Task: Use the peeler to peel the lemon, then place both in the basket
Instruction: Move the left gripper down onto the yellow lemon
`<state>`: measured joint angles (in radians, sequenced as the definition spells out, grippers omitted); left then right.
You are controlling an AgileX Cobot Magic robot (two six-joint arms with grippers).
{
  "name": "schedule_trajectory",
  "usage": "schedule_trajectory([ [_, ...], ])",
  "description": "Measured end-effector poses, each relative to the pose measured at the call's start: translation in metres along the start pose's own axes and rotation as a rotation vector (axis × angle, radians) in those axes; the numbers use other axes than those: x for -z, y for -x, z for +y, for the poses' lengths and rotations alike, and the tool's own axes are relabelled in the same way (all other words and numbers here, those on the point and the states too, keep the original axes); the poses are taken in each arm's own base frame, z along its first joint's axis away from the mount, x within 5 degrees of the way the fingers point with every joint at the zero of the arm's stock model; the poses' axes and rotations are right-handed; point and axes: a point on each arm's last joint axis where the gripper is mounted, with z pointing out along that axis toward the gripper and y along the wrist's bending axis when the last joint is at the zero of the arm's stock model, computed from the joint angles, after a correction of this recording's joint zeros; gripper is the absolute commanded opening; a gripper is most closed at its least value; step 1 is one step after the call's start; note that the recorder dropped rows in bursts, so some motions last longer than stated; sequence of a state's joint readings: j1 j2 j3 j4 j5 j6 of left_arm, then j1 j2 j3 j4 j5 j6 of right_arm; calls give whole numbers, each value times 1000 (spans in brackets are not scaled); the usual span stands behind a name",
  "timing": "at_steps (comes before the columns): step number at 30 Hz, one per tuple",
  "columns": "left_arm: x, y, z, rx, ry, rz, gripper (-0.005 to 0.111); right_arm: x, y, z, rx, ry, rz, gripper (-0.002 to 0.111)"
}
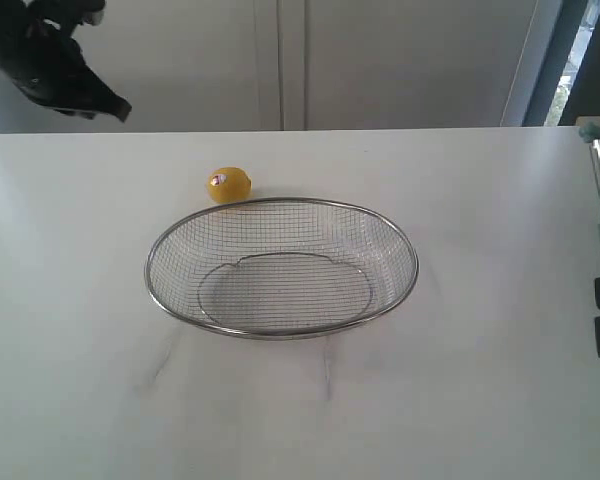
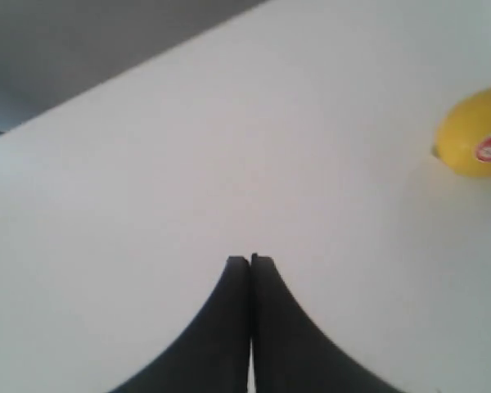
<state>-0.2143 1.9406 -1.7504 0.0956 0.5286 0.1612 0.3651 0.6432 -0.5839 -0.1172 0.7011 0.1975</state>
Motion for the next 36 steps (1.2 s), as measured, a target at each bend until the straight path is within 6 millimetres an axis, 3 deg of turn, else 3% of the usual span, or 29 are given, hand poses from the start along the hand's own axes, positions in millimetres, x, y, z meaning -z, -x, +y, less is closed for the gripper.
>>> schedule_trajectory([
  [4, -22, 15, -8, -74, -153, 53, 0, 0, 0, 0, 0, 0, 0, 0],
  [9, -37, 36, -20, -191, -344, 29, 0, 0, 0, 0, 0, 0, 0, 0],
  [12, -39, 42, -31, -366, -432, 7, 0, 0, 0, 0, 0, 0, 0, 0],
  [18, -44, 46, -62, -910, -507, -112, 2, 0, 0, 0, 0, 0, 0, 0],
  [20, -48, 47, -70, -997, -506, -150, 9, 0, 0, 0, 0, 0, 0, 0],
  [23, -57, 48, -73, -1030, -481, -175, 30, 0, 0, 0, 0, 0, 0, 0],
  [28, -75, 44, -75, -1030, -468, -176, 83, 0, 0, 0, 0, 0, 0, 0],
  [36, -111, 37, -77, -998, -390, -195, 83, 0, 0, 0, 0, 0, 0, 0],
])
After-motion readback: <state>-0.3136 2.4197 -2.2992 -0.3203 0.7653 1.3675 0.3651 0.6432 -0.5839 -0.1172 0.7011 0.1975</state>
